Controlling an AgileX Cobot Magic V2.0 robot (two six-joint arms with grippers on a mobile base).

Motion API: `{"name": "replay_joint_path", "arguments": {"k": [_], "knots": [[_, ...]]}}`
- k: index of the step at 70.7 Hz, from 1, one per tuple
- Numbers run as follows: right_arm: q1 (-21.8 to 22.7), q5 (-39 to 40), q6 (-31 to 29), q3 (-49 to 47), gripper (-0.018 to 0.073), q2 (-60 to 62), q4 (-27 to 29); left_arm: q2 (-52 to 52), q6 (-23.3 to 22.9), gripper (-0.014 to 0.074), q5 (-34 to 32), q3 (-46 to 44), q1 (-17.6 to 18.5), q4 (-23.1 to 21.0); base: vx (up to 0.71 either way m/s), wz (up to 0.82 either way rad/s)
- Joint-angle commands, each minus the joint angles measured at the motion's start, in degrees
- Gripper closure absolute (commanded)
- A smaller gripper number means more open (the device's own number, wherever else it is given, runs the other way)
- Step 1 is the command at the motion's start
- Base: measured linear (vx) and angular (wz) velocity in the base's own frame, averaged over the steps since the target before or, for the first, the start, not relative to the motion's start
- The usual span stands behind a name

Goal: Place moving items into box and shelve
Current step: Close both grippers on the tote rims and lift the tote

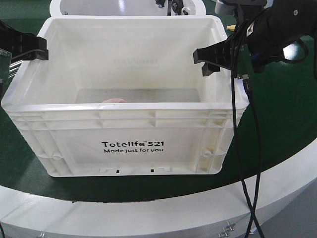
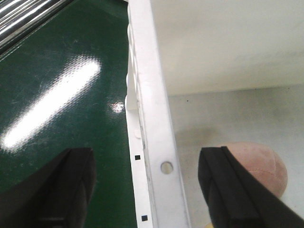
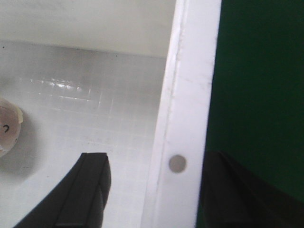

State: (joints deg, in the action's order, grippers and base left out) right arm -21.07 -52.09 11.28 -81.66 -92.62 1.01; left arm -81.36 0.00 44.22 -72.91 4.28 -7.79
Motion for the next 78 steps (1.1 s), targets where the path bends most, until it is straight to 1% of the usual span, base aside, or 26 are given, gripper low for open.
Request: {"name": "replay_joint_path", "arguments": {"k": [1, 8, 13, 19, 30, 66, 78], "knots": [[0.2, 2.5, -0.1, -2.0, 0.0118, 2.4, -0.1, 1.9, -0.7, 0.0026, -3.0, -2.0, -0.1, -1.0, 0.0, 0.0], [0.2, 2.6, 0.1, -2.0, 0.0146, 2.4, -0.1, 1.9, -0.7, 0.0026, -3.0, -2.0, -0.1, -1.0, 0.0, 0.0], [0.2, 2.6, 0.4, -2.0, 0.0206, 2.4, -0.1, 1.9, -0.7, 0.0026, -2.9, -2.0, -0.1, -1.0, 0.0, 0.0], [0.2, 2.9, 0.4, -2.0, 0.0323, 2.4, -0.3, 1.9, -0.7, 0.0026, -2.8, -2.0, -0.1, -1.0, 0.0, 0.0], [0.2, 3.1, -0.8, -2.0, 0.058, 2.4, -0.3, 1.9, -0.7, 0.0026, -2.7, -2.0, -0.1, -1.0, 0.0, 0.0], [0.2, 3.1, -1.2, -2.0, 0.0571, 2.4, -0.2, 1.9, -0.7, 0.0026, -2.6, -2.0, -0.1, -1.2, 0.0, 0.0], [0.2, 3.1, -1.2, -2.0, 0.0571, 2.4, -0.2, 1.5, -0.8, 0.0026, -0.7, -2.0, -0.1, -1.2, 0.0, 0.0]]}}
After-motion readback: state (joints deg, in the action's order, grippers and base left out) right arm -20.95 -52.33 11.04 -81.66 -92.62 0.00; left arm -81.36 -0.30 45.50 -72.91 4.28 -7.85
